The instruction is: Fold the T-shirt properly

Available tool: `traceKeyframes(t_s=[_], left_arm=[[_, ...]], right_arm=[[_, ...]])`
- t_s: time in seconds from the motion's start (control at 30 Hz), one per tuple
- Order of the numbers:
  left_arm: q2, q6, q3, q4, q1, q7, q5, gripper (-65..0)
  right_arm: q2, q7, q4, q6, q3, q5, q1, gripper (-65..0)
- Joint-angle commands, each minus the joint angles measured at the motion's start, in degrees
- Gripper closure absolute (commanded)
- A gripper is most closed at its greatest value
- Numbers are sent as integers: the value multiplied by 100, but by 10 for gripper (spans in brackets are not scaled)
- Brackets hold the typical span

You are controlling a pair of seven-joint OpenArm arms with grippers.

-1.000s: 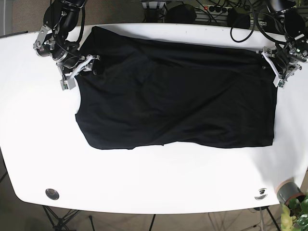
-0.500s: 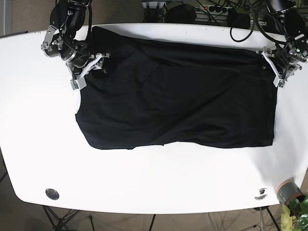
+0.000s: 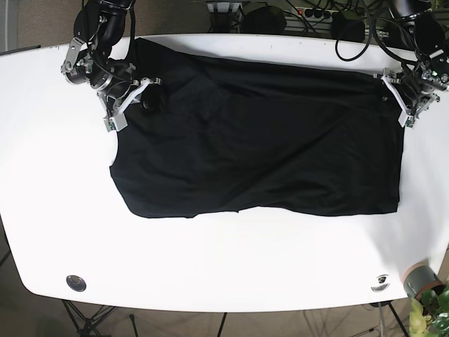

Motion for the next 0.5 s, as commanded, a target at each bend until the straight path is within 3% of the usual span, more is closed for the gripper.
traceKeyframes(t_s=[0.0, 0.47], left_arm=[[-106, 10, -19, 37, -20, -5, 45, -338], [-115, 10, -19, 37, -20, -5, 45, -338]], right_arm=[[38, 87, 185, 27, 5, 124, 74, -24], [161, 61, 1082, -26, 22, 124, 117, -22]])
